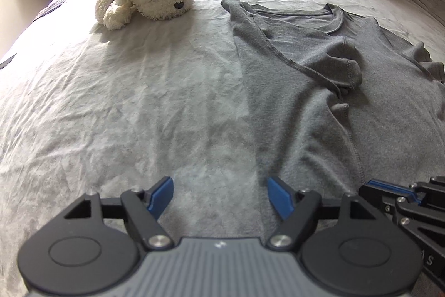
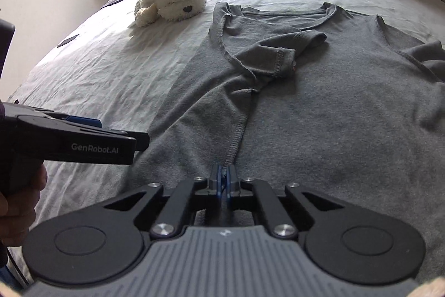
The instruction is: Fold clothes
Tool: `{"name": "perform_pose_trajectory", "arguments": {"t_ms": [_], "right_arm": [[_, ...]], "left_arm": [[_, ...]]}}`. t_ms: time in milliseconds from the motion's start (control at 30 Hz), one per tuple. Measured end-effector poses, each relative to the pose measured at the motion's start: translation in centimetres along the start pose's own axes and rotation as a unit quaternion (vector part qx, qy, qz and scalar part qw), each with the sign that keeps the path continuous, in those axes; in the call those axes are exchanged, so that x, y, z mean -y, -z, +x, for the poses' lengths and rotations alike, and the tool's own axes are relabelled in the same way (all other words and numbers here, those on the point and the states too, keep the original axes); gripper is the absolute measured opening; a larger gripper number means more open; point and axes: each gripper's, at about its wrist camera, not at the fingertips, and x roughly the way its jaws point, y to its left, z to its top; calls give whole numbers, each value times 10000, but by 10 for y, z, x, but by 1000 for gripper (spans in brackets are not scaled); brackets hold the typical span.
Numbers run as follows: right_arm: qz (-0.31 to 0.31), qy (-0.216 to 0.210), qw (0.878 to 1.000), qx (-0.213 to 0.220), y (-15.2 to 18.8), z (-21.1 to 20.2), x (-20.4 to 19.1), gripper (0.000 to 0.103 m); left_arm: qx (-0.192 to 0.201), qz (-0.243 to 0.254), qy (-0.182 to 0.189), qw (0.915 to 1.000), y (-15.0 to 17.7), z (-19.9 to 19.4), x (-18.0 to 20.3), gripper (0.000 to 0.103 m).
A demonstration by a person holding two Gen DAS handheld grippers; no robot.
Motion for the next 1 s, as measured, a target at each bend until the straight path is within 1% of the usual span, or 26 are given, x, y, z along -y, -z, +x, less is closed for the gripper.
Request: {"name": "perform_pose_trajectory", "arguments": {"t_ms": [100,167,433,533,633,733,767,867,1000], "right_arm": [[355,-48,9994,33,5,-3,6,1],[403,-79,9991,61,11,-6,4,1],[-395,210,9989,124,40,-23,-19,2],[-795,243,9964,143,57,-33,-28,6],[-1223,346,9917,219,77,-43,-40,6],[-1240,307,9915,257,90,-55,-41,6],[-1146,237,9928,233,93,-59,-39,6],[-989,10,9950,164,104,-72,-37,11],[-1333,-46,9908,233,133,-89,-50,11]], "left_arm": [[84,81,-215,9997,9,-1,2,76],[100,168,-359,9992,14,-3,1,76],[219,358,-405,9983,28,-13,2,76],[294,491,-482,9972,32,-18,8,75],[411,667,-561,9953,35,-22,16,74],[568,653,-531,9948,35,-29,19,74],[624,627,-502,9948,34,-32,19,74],[785,567,-413,9944,32,-39,21,74],[916,655,-372,9929,33,-40,32,74]]}}
